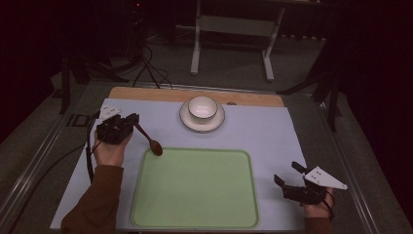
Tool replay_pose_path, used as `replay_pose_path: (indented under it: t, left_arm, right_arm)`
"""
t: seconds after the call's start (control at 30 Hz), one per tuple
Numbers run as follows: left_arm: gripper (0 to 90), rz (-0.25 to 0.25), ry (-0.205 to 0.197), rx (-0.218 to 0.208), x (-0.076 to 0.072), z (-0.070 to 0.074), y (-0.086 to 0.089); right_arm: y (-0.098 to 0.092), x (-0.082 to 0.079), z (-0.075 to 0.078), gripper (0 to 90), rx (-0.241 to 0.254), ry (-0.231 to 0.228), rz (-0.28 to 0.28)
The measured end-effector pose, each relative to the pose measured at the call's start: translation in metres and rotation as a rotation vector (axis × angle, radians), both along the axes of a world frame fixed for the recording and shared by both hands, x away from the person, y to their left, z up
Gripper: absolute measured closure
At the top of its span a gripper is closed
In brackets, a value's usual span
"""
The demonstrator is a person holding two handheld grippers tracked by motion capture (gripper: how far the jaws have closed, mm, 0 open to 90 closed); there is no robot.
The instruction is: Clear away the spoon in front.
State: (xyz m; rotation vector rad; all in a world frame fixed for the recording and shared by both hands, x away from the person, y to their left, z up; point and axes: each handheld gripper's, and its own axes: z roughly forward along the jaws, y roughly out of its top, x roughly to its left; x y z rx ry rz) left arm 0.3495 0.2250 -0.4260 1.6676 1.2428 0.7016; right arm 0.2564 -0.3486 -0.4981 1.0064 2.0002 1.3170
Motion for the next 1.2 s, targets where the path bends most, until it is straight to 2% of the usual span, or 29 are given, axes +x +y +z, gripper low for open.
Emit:
replay_pose_path:
  t: [0.1,0.23,0.4,0.57,0.67,0.73,0.77,0.83,0.87,0.9,1.03,1.2]
  left_arm:
    - [82.2,0.004,-0.004,0.002,0.008,-0.002,-0.004]
    - [82.9,-0.038,0.011,-0.023,0.007,0.001,-0.003]
    - [84.0,-0.095,0.038,-0.043,-0.005,0.009,0.000]
    - [84.0,-0.148,0.041,-0.016,-0.022,0.019,0.001]
    - [84.0,-0.174,0.068,-0.010,-0.030,0.021,0.002]
    - [83.9,-0.203,0.108,-0.018,-0.033,0.022,0.003]
    - [83.9,-0.229,0.139,-0.026,-0.032,0.021,0.003]
    - [83.7,-0.248,0.181,-0.008,-0.030,0.018,0.002]
    - [83.5,-0.253,0.194,-0.012,-0.028,0.017,0.002]
    - [83.4,-0.246,0.204,-0.010,-0.026,0.015,0.002]
    - [81.5,-0.228,0.227,0.046,-0.012,0.004,-0.007]
    - [80.5,-0.252,0.256,0.032,0.000,-0.014,-0.020]
  right_arm:
    - [0.000,0.000,0.000,13.8,-0.002,0.000,0.001]
    - [0.000,0.000,0.000,13.8,0.000,0.000,0.001]
    - [0.000,0.000,0.000,13.8,0.000,0.000,0.001]
    - [0.000,0.000,0.000,13.8,0.000,0.000,0.001]
    - [0.000,0.000,0.000,13.8,-0.002,0.002,0.002]
    - [0.000,0.000,0.000,13.8,-0.002,0.003,0.002]
    - [0.001,0.000,0.000,13.8,-0.002,0.003,0.001]
    - [0.001,0.000,0.000,13.8,-0.002,0.003,0.002]
    - [0.001,0.000,0.000,13.8,-0.002,0.004,0.002]
    - [0.001,0.000,0.000,13.8,-0.002,0.004,0.002]
    - [0.001,0.000,0.000,13.8,-0.002,0.007,0.000]
    - [0.000,0.000,0.000,13.8,0.001,0.006,0.000]
